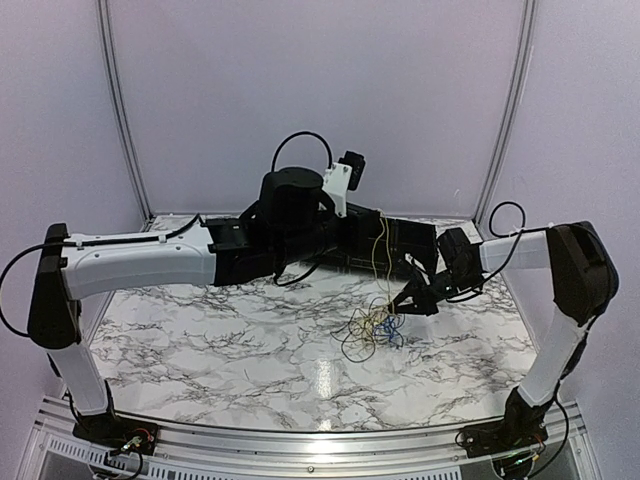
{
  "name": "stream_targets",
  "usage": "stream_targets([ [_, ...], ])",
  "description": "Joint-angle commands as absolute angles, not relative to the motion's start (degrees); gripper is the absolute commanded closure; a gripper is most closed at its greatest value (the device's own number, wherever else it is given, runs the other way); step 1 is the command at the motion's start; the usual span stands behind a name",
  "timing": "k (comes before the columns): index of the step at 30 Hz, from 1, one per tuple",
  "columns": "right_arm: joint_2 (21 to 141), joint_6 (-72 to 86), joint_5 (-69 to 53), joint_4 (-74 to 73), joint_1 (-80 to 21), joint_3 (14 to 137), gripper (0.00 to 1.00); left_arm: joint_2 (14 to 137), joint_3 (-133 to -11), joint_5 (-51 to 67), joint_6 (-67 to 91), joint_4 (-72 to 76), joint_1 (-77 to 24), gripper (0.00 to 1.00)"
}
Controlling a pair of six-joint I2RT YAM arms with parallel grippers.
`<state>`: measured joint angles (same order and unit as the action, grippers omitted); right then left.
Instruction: Untangle the cables
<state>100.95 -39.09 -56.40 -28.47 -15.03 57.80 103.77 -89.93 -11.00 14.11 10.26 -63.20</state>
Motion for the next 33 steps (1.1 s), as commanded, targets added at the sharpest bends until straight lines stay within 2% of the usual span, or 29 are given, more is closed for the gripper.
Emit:
stream_targets([
  [1,102.5,-33.1,-55.3,-22.2,-15.6,57.4,0.93,101.5,-95.7,-14.0,12.1,12.3,-63.3,1.00],
  [8,104.7,-31.1,-47.7,-21.6,-15.6,57.1,0.97,101.9,-109.2,-17.6,3.6,9.2,-63.2,1.00],
  [12,105.4,-28.8,-44.6,-20.2,-15.6,57.3,0.84,104.0,-119.0,-19.9,-1.7,6.5,-63.2,1.00],
  [14,105.8,-28.5,-44.1,-21.0,-15.6,58.3,0.73,105.0,-122.8,-21.1,-3.8,5.5,-63.0,1.00],
  [22,104.3,-29.6,-45.3,-24.1,-15.6,60.0,0.69,105.6,-124.6,-22.8,-2.8,4.4,-60.3,1.00],
  [23,103.9,-30.0,-45.0,-24.4,-15.6,59.8,0.67,105.5,-124.9,-23.2,-2.5,4.7,-60.0,1.00],
  [25,102.5,-33.6,-47.6,-27.4,-15.4,59.6,0.52,105.7,-126.6,-23.3,-2.5,5.0,-59.5,1.00],
  [27,99.1,-38.5,-52.3,-30.7,-14.6,59.6,0.29,106.8,-130.2,-23.6,-2.4,2.8,-58.3,1.00],
  [28,96.8,-40.2,-54.7,-32.1,-13.9,59.5,0.25,107.3,-131.8,-23.7,-2.1,1.8,-57.6,1.00],
  [30,91.5,-41.7,-57.3,-34.4,-12.9,60.6,0.21,107.4,-132.6,-24.1,-1.3,0.7,-56.3,1.00],
  [33,87.8,-43.6,-56.5,-40.3,-12.7,66.0,0.22,106.0,-130.3,-25.4,-0.5,0.2,-55.0,1.00],
])
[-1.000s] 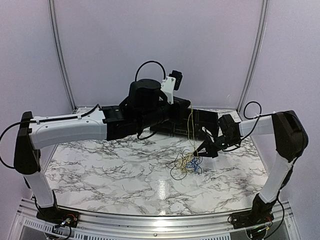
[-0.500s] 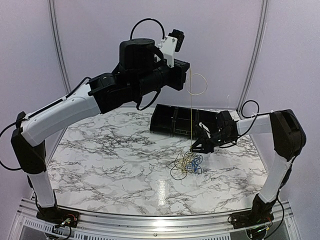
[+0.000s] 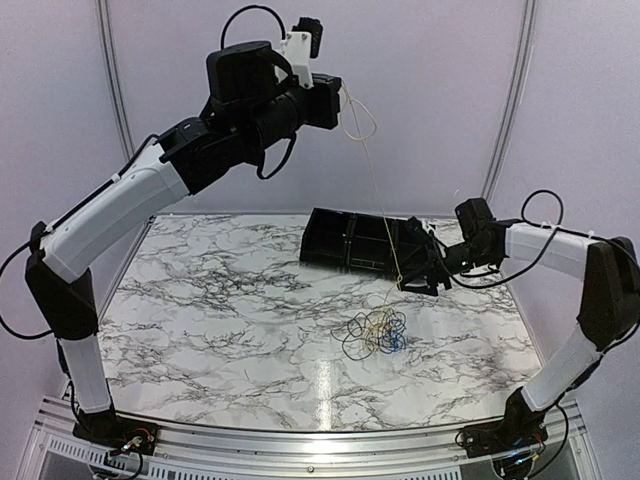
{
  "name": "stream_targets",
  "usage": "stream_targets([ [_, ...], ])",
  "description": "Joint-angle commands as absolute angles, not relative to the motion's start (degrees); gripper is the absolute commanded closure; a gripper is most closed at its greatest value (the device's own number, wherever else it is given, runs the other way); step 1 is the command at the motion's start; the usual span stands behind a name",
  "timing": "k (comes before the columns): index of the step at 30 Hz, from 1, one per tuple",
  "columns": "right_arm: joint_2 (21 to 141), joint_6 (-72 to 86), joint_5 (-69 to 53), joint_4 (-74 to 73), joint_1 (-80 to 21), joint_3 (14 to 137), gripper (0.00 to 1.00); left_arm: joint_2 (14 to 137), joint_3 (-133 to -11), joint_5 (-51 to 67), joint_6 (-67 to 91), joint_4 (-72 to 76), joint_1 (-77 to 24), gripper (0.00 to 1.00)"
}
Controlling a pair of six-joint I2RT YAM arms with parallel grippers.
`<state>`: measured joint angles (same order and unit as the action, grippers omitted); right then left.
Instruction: Untangle the cables
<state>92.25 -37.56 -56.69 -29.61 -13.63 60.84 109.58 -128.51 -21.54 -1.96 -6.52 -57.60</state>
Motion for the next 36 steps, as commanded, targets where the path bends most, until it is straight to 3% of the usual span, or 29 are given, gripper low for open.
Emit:
stream_targets([
  [1,87.7,-44.3,-56.6,-42.5,-12.4,68.0,0.23,105.4,-129.7,-25.8,-0.7,0.3,-54.7,1.00],
  [4,87.0,-46.7,-58.9,-47.8,-11.1,72.0,0.28,104.4,-128.9,-27.2,-2.3,0.1,-53.8,1.00],
  [7,87.1,-50.5,-60.7,-54.1,-10.8,76.7,0.40,103.0,-126.0,-27.8,-2.1,-3.7,-52.9,1.00],
  [13,87.3,-54.2,-60.1,-57.9,-10.7,81.3,0.50,96.7,-108.4,-26.1,3.5,-2.3,-52.7,1.00],
  [17,87.7,-52.7,-58.2,-56.0,-10.8,79.5,0.52,93.8,-96.5,-27.0,6.6,3.3,-52.8,1.00],
  [27,87.6,-47.3,-50.5,-50.1,-12.9,74.8,0.51,94.6,-88.1,-27.5,8.2,3.9,-52.7,1.00],
  [36,89.5,-46.8,-45.5,-46.5,-17.7,71.9,0.53,88.3,-68.2,-28.4,17.0,4.6,-52.6,1.00],
])
